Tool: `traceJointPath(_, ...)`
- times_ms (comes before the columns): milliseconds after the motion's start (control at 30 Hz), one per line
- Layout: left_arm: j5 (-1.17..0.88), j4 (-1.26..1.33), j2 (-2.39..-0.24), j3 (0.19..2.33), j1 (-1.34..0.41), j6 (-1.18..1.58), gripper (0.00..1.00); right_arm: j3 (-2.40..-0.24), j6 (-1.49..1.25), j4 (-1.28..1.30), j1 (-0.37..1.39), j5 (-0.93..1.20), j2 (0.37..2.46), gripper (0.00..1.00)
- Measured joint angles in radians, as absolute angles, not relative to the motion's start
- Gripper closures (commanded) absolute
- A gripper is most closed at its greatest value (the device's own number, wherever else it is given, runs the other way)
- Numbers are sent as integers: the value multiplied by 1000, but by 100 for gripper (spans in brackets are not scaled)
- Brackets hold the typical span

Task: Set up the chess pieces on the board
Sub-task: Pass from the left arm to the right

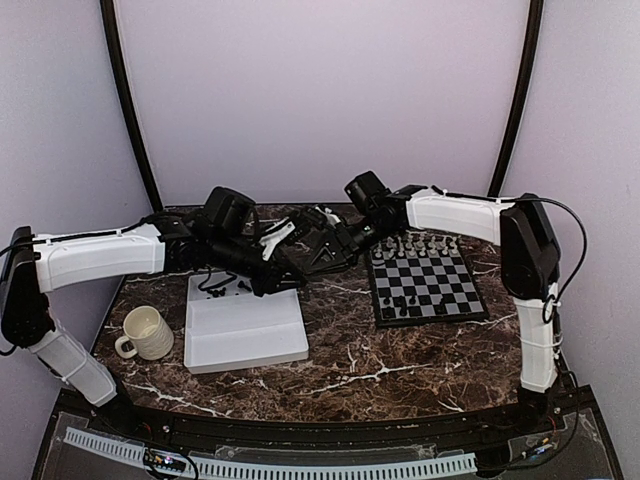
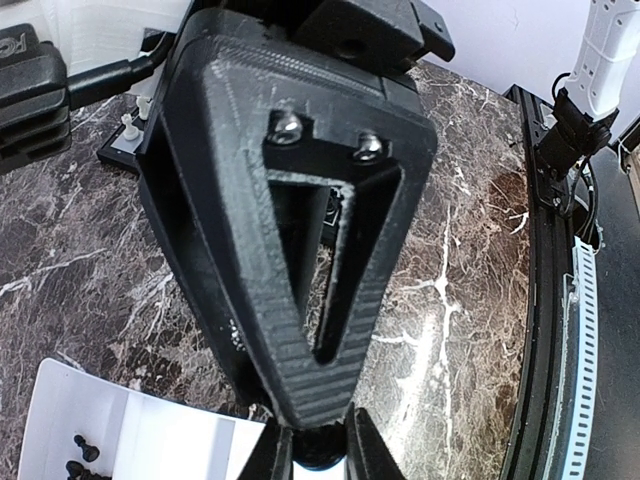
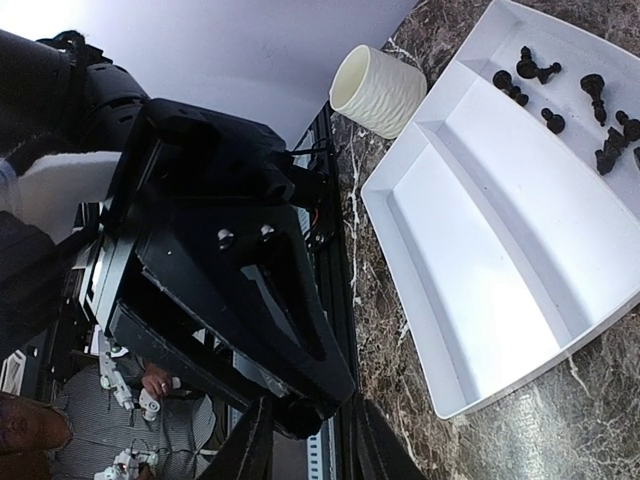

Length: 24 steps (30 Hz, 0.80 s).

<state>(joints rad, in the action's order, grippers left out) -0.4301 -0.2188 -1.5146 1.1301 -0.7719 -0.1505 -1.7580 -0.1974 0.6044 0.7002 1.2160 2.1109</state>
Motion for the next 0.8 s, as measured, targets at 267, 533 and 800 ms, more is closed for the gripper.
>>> traceJointPath(267, -430, -219, -1526, 1130, -773, -151, 93, -1771, -205, 598, 701, 1210, 2122, 87)
traceJointPath(533, -413, -223, -1528, 1130, -773, -150, 92, -1779, -178, 609, 705, 1180, 2124, 92)
traceJointPath(800, -356, -216, -1529, 1129, -775, -150, 70, -1825, -99, 673, 712, 1102, 2125, 98)
